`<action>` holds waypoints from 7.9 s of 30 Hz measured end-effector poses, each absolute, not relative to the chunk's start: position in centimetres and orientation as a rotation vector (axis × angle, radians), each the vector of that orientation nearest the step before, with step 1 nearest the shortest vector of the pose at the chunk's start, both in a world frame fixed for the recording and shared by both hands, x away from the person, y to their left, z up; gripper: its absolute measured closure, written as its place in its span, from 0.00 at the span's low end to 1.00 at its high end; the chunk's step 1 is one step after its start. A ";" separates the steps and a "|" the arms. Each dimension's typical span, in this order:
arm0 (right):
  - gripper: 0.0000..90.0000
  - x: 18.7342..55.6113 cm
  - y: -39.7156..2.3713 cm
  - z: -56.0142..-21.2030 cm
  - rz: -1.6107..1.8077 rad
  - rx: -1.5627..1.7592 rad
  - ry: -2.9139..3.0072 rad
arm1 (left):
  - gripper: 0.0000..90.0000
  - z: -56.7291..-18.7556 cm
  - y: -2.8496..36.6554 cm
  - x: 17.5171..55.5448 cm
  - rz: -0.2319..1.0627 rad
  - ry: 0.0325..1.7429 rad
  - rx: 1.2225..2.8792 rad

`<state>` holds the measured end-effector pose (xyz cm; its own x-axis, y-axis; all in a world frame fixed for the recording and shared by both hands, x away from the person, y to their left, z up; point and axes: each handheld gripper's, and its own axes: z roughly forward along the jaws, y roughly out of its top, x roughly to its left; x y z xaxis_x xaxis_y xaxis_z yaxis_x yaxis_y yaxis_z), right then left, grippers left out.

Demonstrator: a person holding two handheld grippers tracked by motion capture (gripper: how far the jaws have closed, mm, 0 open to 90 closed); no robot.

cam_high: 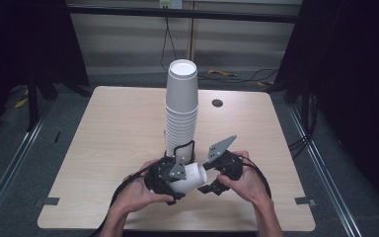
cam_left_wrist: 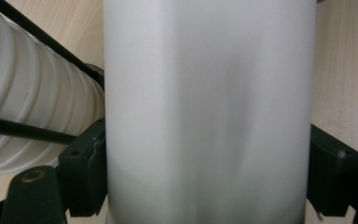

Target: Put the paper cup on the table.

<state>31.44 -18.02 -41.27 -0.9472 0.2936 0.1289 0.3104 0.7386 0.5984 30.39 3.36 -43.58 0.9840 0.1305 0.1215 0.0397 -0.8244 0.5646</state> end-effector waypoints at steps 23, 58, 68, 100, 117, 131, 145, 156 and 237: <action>0.22 32.0 -16.0 -40.9 -0.916 -0.393 -2.895 | 0.19 -43.7 2.1 30.0 0.173 0.078 2.551; 0.28 32.0 -16.0 -41.1 -0.917 -0.324 -2.895 | 0.16 -43.9 2.4 30.0 0.178 0.019 2.504; 0.28 31.9 -15.9 -41.1 -0.915 -0.318 -2.901 | 0.17 -43.3 3.1 30.2 0.165 0.016 2.408; 0.28 31.5 -19.9 -41.0 -1.115 -0.541 -2.854 | 0.18 -42.0 7.3 30.2 0.227 0.236 2.036; 0.28 31.0 -21.4 -42.1 -1.311 -0.626 -2.759 | 0.18 -42.3 8.4 29.1 0.247 0.295 1.925; 0.28 30.5 -22.6 -42.3 -1.572 -0.635 -2.622 | 0.17 -43.2 9.3 28.9 0.225 0.323 1.856; 0.28 30.2 -22.6 -43.3 -1.715 -0.612 -2.510 | 0.17 -43.8 9.7 28.8 0.200 0.324 1.807; 0.28 29.8 -22.1 -43.5 -1.764 -0.585 -2.498 | 0.17 -44.2 9.8 28.9 0.178 0.332 1.782; 0.21 29.6 -21.3 -45.3 -1.812 -0.406 -2.432 | 0.13 -44.8 7.4 29.6 0.021 0.194 1.779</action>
